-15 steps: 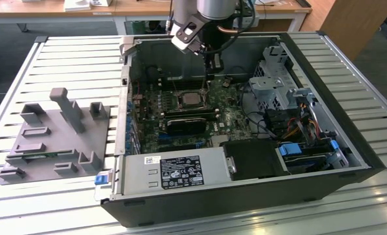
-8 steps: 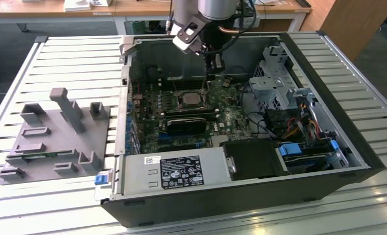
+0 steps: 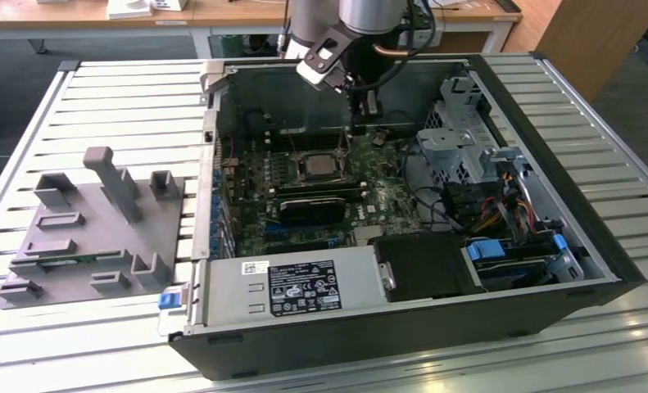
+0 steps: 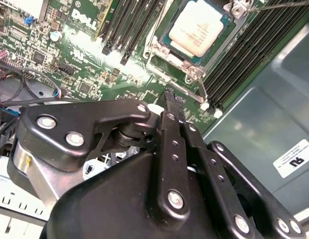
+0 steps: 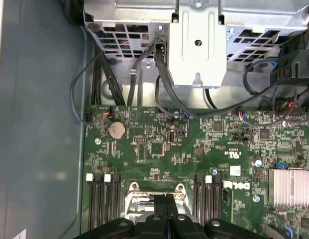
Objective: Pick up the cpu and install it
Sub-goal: 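Close the cpu cover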
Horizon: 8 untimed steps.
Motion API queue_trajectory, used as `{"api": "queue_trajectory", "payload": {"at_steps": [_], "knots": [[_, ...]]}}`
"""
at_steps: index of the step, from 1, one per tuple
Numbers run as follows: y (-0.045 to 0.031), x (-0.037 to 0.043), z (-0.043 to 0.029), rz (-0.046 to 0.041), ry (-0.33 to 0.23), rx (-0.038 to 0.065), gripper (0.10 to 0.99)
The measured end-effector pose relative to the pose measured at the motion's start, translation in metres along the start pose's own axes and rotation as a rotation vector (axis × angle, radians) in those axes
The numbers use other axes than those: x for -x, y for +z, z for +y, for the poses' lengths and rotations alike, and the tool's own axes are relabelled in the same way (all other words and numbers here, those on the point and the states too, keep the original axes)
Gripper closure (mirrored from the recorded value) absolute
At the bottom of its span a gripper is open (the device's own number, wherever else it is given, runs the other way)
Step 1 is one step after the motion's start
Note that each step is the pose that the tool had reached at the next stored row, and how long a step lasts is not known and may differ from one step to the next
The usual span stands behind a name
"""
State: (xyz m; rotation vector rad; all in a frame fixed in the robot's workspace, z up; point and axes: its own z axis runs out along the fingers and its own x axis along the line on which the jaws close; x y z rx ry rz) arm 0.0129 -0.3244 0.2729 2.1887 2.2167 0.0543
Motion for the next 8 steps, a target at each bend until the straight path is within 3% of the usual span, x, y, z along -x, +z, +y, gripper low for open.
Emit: {"api": "queue_trajectory", "payload": {"at_steps": [8], "knots": [[0.0041, -0.0003, 0.0026, -0.0095, 0.037, 0.000, 0.980]]}}
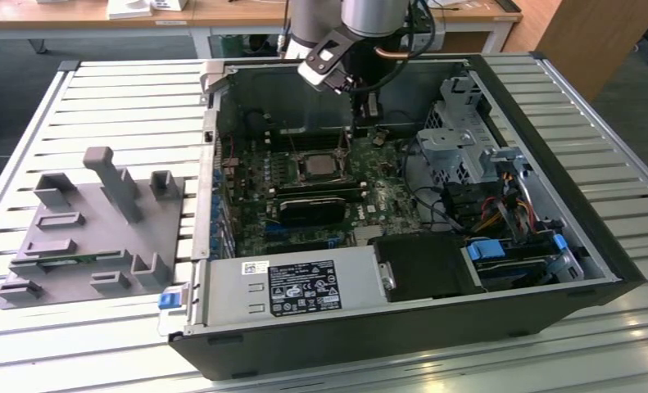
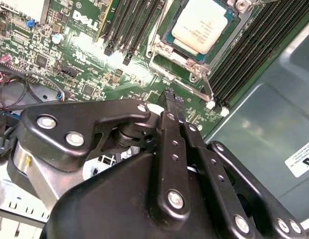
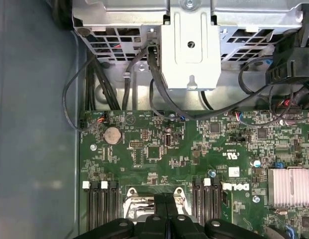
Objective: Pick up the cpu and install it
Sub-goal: 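Close the cpu cover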
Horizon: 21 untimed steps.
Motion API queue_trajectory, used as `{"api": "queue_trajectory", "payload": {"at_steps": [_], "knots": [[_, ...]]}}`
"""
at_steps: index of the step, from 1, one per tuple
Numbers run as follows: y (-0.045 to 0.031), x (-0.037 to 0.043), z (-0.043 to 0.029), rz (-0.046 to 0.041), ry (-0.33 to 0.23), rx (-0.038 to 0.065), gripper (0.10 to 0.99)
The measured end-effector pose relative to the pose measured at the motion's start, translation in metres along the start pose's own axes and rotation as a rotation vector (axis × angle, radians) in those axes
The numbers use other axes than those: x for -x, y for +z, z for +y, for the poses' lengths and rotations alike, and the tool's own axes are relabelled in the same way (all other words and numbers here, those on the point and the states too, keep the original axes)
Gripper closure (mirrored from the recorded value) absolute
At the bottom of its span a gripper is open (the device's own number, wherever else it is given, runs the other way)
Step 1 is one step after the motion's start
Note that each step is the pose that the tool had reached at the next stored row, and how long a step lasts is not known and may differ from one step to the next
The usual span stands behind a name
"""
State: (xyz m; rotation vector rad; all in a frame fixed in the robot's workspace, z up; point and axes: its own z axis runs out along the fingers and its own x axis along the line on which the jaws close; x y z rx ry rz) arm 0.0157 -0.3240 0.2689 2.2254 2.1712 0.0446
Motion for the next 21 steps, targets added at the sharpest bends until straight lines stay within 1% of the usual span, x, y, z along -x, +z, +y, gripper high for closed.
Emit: {"api": "queue_trajectory", "payload": {"at_steps": [10, 16, 19, 21], "knots": [[0.0029, -0.0002, 0.0013, 0.0000, 0.000, 0.000, 0.980], [0.0093, -0.0004, 0.0011, -0.0002, 0.000, 0.000, 0.980], [0.0108, -0.0004, -0.0004, -0.0003, 0.000, 0.000, 0.980], [0.0114, -0.0003, -0.0027, -0.0003, 0.000, 0.000, 0.980]]}}
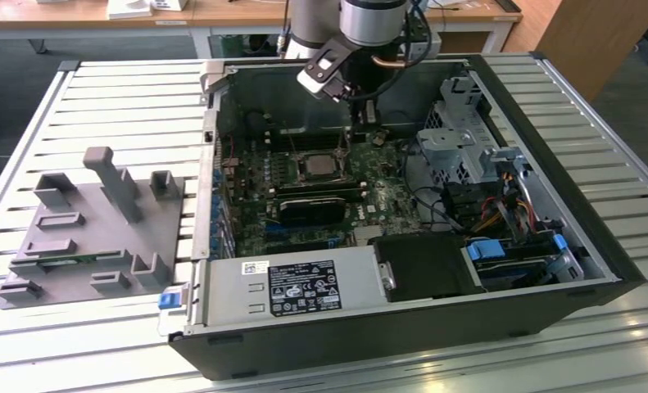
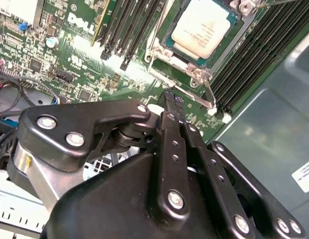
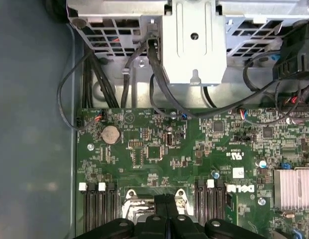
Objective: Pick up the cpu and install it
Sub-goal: 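Close the cpu cover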
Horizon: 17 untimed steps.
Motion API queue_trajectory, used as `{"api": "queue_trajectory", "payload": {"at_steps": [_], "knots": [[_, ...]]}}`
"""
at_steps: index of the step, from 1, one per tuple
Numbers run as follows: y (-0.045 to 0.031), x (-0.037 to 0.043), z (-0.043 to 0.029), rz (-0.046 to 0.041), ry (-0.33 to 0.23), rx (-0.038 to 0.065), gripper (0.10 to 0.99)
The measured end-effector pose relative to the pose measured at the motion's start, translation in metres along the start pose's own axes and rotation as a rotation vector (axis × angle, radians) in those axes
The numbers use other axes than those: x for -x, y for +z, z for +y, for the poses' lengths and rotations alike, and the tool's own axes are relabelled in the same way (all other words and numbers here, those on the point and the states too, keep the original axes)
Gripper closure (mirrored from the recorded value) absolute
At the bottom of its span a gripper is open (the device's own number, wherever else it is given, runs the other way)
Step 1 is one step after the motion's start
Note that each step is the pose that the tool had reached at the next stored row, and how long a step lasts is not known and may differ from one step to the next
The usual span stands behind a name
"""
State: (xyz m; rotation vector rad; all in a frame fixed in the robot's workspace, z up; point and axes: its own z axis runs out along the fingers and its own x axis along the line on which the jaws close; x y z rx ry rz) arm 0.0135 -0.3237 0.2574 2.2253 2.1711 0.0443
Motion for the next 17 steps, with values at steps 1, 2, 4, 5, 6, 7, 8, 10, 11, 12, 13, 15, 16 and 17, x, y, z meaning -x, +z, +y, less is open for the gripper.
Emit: {"api": "queue_trajectory", "payload": {"at_steps": [1, 2, 4, 5, 6, 7, 8, 10, 11, 12, 13, 15, 16, 17], "knots": [[0.0003, 0.0000, -0.0009, 0.0001, 0.000, 0.000, 0.980], [0.0005, 0.0000, -0.0016, 0.0001, 0.000, 0.000, 0.980], [0.0011, 0.0000, -0.0024, 0.0001, 0.000, 0.000, 0.980], [0.0014, 0.0000, -0.0027, 0.0001, 0.000, 0.000, 0.980], [0.0017, 0.0001, -0.0030, 0.0001, 0.000, 0.000, 0.980], [0.0019, 0.0001, -0.0034, 0.0000, 0.000, 0.000, 0.980], [0.0022, 0.0001, -0.0038, 0.0000, 0.000, 0.000, 0.980], [0.0027, 0.0001, -0.0046, 0.0000, 0.000, 0.000, 0.980], [0.0029, 0.0001, -0.0050, 0.0001, 0.000, 0.000, 0.980], [0.0031, 0.0001, -0.0052, 0.0000, 0.000, 0.000, 0.980], [0.0033, 0.0001, -0.0053, 0.0000, 0.000, 0.000, 0.980], [0.0037, 0.0001, -0.0056, 0.0001, 0.000, 0.000, 0.980], [0.0038, 0.0001, -0.0057, 0.0000, 0.000, 0.000, 0.980], [0.0040, 0.0001, -0.0058, 0.0000, 0.000, 0.000, 0.980]]}}
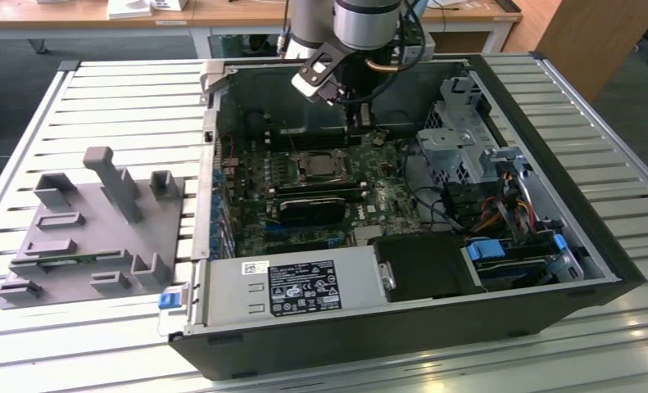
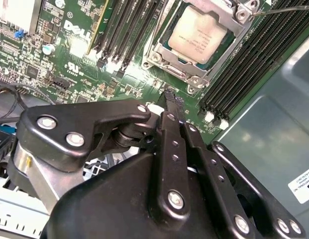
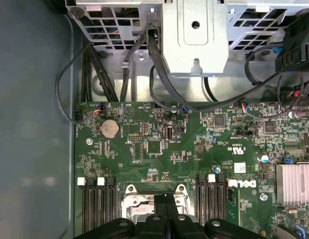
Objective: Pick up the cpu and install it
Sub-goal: 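Close the cpu cover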
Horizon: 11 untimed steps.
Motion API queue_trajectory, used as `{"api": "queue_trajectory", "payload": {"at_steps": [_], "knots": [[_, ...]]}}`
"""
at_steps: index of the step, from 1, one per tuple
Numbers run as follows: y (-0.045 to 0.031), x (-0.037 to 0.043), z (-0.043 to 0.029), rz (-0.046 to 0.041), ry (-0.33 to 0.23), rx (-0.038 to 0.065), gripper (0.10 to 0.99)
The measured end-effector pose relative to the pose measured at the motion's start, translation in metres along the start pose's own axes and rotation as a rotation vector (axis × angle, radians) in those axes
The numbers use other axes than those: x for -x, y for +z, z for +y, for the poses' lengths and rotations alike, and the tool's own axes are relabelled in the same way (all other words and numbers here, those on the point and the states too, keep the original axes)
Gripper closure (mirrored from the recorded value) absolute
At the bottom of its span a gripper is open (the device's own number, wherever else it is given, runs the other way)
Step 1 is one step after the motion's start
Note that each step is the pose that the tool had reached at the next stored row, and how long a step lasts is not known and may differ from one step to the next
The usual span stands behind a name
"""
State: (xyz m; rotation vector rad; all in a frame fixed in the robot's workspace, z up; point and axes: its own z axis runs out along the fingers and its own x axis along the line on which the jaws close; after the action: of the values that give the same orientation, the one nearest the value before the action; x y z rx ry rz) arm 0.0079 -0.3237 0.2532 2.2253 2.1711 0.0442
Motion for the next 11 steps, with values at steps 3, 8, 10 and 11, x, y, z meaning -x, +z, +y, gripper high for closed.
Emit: {"api": "queue_trajectory", "payload": {"at_steps": [3, 8, 10, 11], "knots": [[0.0010, -0.0001, -0.0003, 0.0005, 0.000, 0.000, 0.980], [0.0033, 0.0000, -0.0007, 0.0002, 0.000, 0.000, 0.980], [0.0040, 0.0000, -0.0010, 0.0001, 0.000, 0.000, 0.980], [0.0043, 0.0000, -0.0011, 0.0001, 0.000, 0.000, 0.980]]}}
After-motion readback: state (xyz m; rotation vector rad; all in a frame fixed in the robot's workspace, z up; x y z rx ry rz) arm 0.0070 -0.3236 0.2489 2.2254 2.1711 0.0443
